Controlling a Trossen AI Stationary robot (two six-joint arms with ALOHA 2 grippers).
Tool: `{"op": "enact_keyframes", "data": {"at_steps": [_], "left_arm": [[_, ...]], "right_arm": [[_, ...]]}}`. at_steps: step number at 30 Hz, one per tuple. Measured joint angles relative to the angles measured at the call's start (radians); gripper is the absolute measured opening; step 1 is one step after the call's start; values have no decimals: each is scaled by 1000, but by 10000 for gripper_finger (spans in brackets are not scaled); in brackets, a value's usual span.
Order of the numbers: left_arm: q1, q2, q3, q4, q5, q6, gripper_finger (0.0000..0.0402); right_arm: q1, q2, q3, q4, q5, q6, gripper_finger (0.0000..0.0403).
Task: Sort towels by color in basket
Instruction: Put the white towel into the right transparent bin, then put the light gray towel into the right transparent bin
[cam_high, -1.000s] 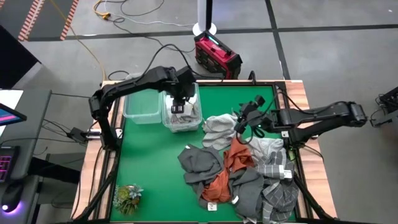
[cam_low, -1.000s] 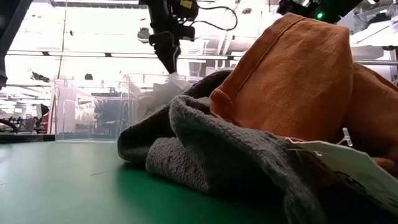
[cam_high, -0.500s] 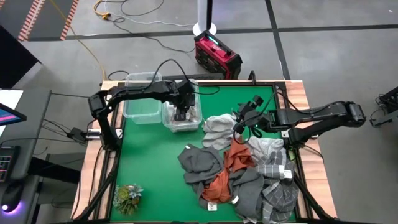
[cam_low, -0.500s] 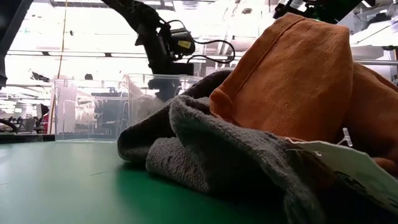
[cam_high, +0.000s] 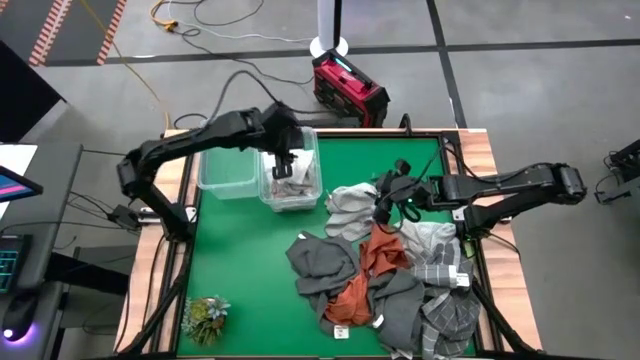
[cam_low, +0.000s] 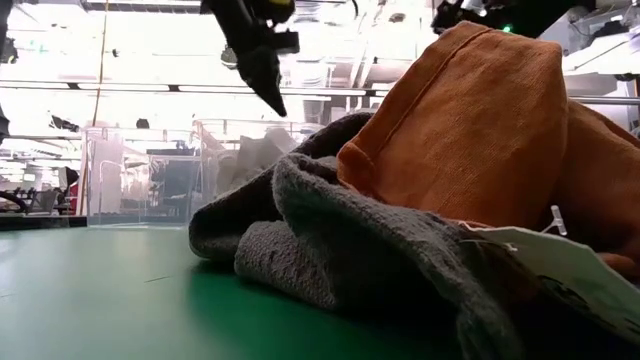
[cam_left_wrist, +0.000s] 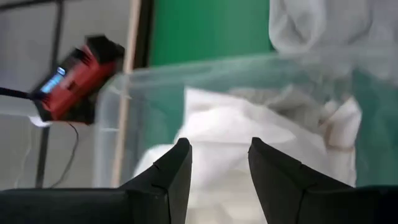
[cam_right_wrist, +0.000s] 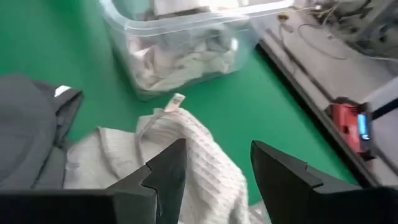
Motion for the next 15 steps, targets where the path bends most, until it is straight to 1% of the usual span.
{"op": "enact_keyframes", "data": {"at_steps": [6,11,15], "left_arm": [[0,-36,0,6,3,-61,149],[-1,-35,0,-24,6,-70,149],[-1,-35,-5,-23,2,-72,149]], "right_arm": [[-69,137,0,87,-26,-48,210],[-155,275,0,158,-161,-93,208],[-213,383,0,256,-241,-129,195]]}}
